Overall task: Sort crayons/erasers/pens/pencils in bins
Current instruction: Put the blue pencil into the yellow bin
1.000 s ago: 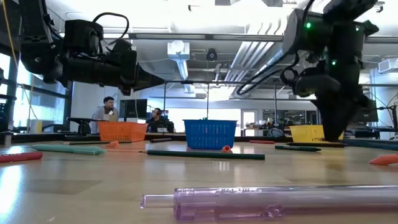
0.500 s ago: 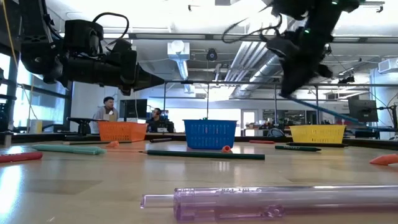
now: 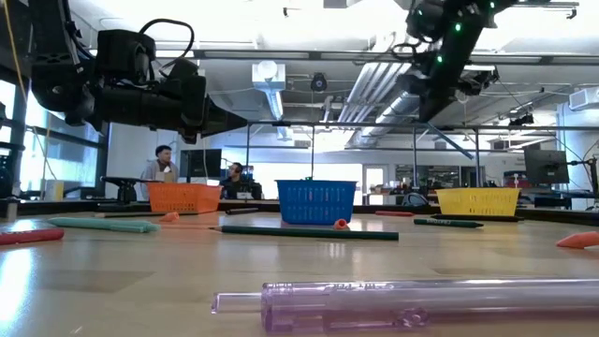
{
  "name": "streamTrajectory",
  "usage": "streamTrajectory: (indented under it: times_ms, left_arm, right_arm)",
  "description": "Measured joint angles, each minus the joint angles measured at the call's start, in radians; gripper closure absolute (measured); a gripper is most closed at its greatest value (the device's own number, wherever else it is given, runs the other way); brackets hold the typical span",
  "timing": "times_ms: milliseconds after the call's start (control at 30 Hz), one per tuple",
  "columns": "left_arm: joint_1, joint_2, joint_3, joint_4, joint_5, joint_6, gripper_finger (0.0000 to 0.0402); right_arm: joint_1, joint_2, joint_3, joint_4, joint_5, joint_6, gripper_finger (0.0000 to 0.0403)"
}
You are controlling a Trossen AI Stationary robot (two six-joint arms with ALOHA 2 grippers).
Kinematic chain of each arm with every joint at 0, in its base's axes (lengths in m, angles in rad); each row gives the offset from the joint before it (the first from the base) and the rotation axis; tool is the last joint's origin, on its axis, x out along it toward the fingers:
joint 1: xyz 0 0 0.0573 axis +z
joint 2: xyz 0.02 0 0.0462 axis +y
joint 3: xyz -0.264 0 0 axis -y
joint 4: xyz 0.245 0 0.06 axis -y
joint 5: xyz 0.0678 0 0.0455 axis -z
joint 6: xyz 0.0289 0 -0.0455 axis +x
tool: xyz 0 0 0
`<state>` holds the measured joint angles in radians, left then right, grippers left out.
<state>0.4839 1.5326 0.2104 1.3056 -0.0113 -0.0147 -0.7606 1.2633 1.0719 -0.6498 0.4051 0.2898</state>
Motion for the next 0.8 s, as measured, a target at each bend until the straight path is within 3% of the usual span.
streamTrajectory:
  times_ms: [167, 300, 567, 800]
  left_arm:
    - [0.000, 0.000, 0.000, 0.000, 0.000, 0.000, 0.0401]
    - [0.000, 0.000, 0.000, 0.000, 0.000, 0.008, 0.0401]
    - [0.000, 0.000, 0.000, 0.000, -0.001, 0.010, 0.0401]
    - [0.000, 0.000, 0.000, 0.000, -0.004, 0.019, 0.0401]
  right_arm:
    - [-0.194, 0.028, -0.058, 0.167, -0.087, -0.046, 0.0387]
    - [-0.274, 0.104, -0.083, 0.267, -0.092, -0.055, 0.0387]
    - [-0.347, 0.282, -0.086, 0.304, -0.125, -0.052, 0.0387]
    - [-0.352, 0.344, -0.086, 0.312, -0.128, -0.071, 0.0387]
